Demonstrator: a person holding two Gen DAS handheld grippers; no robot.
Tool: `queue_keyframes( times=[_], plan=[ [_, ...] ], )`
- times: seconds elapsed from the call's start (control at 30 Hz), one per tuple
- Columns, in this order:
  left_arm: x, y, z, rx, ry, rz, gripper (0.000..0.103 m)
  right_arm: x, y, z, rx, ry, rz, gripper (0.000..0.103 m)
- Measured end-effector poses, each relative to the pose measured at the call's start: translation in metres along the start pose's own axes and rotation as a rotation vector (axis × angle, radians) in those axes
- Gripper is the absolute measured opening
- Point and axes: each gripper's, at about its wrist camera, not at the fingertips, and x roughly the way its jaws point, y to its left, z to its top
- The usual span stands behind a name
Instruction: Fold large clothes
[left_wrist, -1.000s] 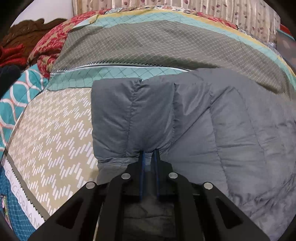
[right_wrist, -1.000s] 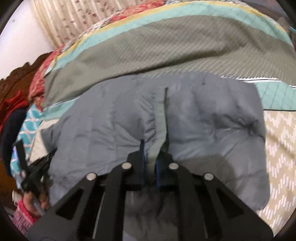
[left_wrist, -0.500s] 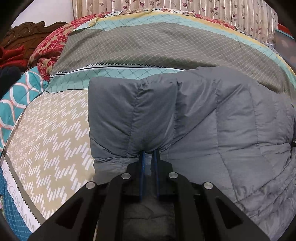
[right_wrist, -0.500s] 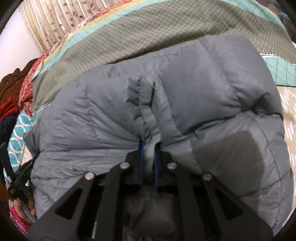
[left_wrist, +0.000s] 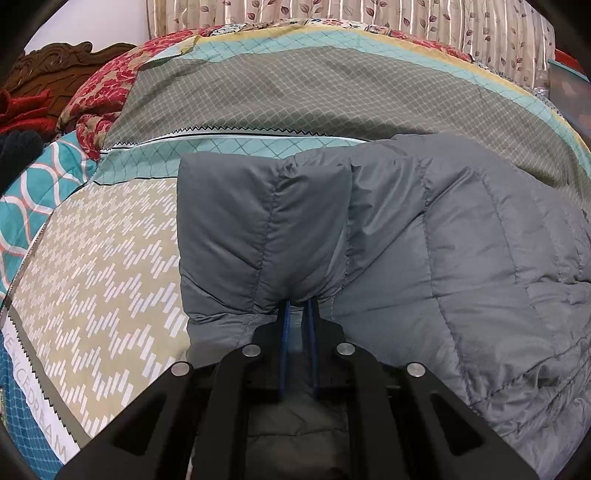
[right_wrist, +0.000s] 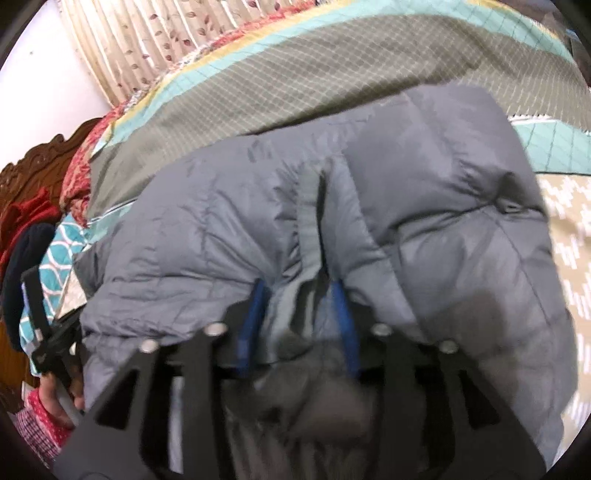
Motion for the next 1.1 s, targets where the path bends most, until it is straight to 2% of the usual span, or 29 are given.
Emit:
queue_keyframes(
  times=[0.2,0.3,0.43,0.57,0.67,0.7,0.73,0.8,0.87,0.9,0.93,1.03,1.1],
  plan=[
    [0.0,0.0,0.0,-0.003,-0.004,-0.002,0.014,-0.018,0.002,-0.004,-0.017,-0.022,-0.026,0.057],
    [0.0,0.001,0.0,-0.008,-0.007,-0.007,0.014,-0.033,-0.001,0.004,0.028,-0.069,-0.034,0.06],
    [0.0,0.002,0.0,-0.013,-0.009,-0.012,0.014,-0.046,-0.006,0.023,0.101,-0.131,0.009,0.064],
    [0.0,0.002,0.0,-0.012,-0.009,-0.012,0.014,-0.025,0.003,0.047,0.125,-0.095,0.039,0.064],
    [0.001,0.002,0.0,-0.014,-0.009,-0.012,0.014,0.005,0.017,0.06,0.115,-0.017,0.035,0.063],
    [0.001,0.003,0.0,-0.015,-0.009,-0.011,0.014,0.017,0.021,0.063,0.116,0.01,0.041,0.049],
    [0.001,0.003,0.001,-0.017,-0.008,-0.009,0.014,0.024,0.025,0.065,0.111,0.025,0.045,0.026],
    [0.002,0.004,0.001,-0.022,-0.009,-0.008,0.014,0.035,0.031,0.067,0.088,0.045,0.035,0.005],
    [0.004,0.003,0.001,-0.02,-0.012,0.0,0.014,0.039,0.031,0.064,0.091,0.036,0.007,0.004],
    [0.004,0.003,0.001,-0.018,-0.013,0.003,0.014,0.045,0.025,0.061,0.088,0.044,-0.042,0.004],
    [0.005,0.002,0.002,-0.013,-0.014,0.005,0.014,0.053,0.02,0.057,0.09,0.056,-0.063,0.0],
    [0.006,0.001,0.001,-0.008,-0.012,0.012,0.014,0.059,0.005,0.044,0.158,0.044,-0.019,0.001],
    [0.006,0.001,0.001,-0.01,-0.008,0.014,0.014,0.052,0.008,0.044,0.163,0.047,-0.011,0.009]
  ],
)
